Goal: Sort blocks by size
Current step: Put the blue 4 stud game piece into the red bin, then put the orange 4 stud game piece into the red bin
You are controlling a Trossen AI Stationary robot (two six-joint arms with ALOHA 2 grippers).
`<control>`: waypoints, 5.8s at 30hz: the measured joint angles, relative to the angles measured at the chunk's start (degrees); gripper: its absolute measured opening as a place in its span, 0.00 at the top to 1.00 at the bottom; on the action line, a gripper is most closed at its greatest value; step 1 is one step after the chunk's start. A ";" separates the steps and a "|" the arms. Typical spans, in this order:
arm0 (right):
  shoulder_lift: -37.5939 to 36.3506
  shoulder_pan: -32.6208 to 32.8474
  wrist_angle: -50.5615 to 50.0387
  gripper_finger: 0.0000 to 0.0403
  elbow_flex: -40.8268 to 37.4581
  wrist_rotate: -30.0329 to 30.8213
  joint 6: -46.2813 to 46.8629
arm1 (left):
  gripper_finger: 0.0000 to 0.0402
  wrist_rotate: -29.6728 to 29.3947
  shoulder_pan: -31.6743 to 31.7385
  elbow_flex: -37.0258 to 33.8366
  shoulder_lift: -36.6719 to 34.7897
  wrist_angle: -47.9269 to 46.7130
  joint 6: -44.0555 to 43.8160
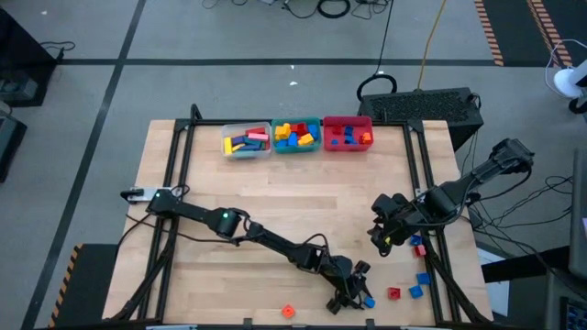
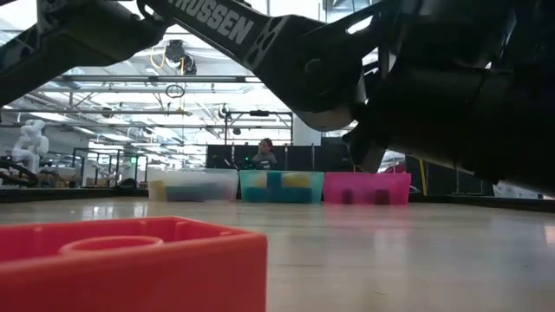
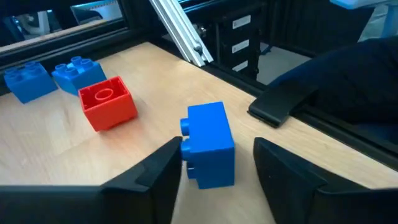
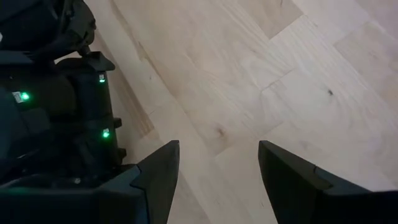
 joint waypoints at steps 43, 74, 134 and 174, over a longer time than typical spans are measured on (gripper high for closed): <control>-0.39 1.49 -22.02 0.50 0.00 16.76 3.01 | 0.76 -7.96 9.84 -2.54 -13.56 -19.51 -5.00; 1.97 13.66 -9.79 0.50 -10.20 34.65 -1.65 | 0.76 -11.23 20.07 -2.47 -26.78 -45.23 -2.38; 9.53 6.42 -1.14 0.50 -11.74 47.78 5.37 | 0.43 -20.13 32.66 -1.25 -32.66 -63.79 1.32; 9.53 14.89 5.12 0.50 -11.72 45.97 7.10 | 0.44 -16.40 -11.78 -18.40 -33.94 -69.55 -15.97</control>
